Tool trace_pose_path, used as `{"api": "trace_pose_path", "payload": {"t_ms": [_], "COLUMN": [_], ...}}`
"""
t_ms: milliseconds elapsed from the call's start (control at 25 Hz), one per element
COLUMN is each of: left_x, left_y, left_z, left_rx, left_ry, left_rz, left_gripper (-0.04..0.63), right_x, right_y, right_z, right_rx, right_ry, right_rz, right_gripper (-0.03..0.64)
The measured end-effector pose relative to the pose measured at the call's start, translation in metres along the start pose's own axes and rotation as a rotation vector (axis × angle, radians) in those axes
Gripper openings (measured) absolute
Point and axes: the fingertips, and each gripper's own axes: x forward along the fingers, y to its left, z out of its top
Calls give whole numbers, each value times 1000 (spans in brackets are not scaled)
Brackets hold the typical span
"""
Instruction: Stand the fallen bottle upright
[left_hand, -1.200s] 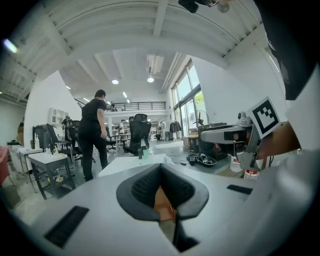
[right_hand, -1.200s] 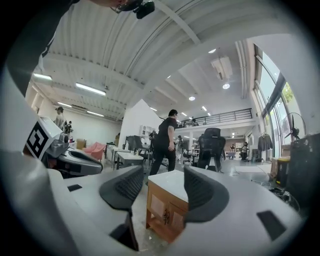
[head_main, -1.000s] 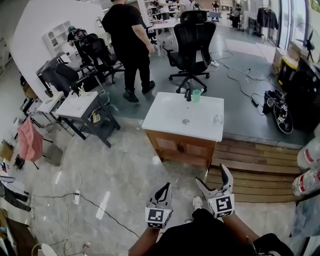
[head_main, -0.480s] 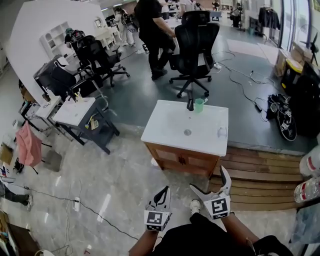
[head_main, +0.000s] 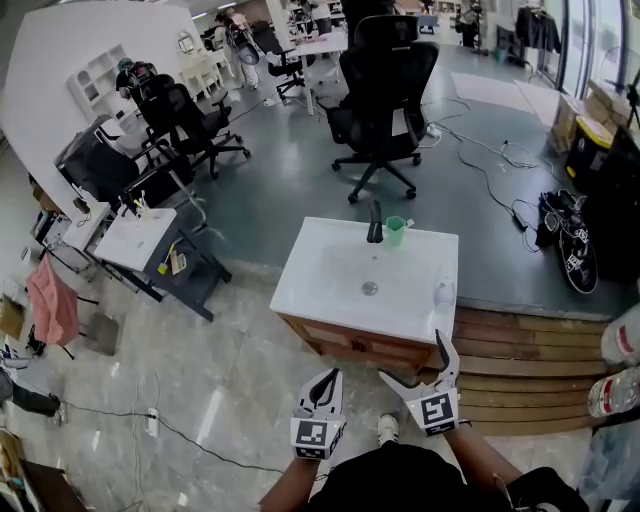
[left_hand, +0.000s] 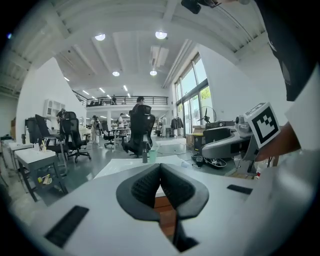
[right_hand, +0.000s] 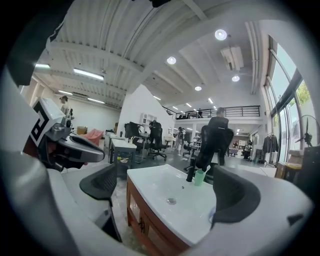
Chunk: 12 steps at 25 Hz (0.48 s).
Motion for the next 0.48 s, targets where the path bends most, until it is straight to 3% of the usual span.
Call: {"api": "trace_pose_path", "payload": {"t_ms": [200, 480], "left_x": [46, 88], "left_y": [16, 37], "left_z": [9, 29], "left_rx": [13, 22], "left_ry": [6, -1], "left_rz": [6, 20], "left_gripper": [17, 17], "right_x": [41, 84], "right_y": [-34, -56], "right_z": [-5, -3], "right_rx": [27, -33], "right_ry": [35, 61], "right_rz": [2, 15], "right_gripper": [597, 597]}}
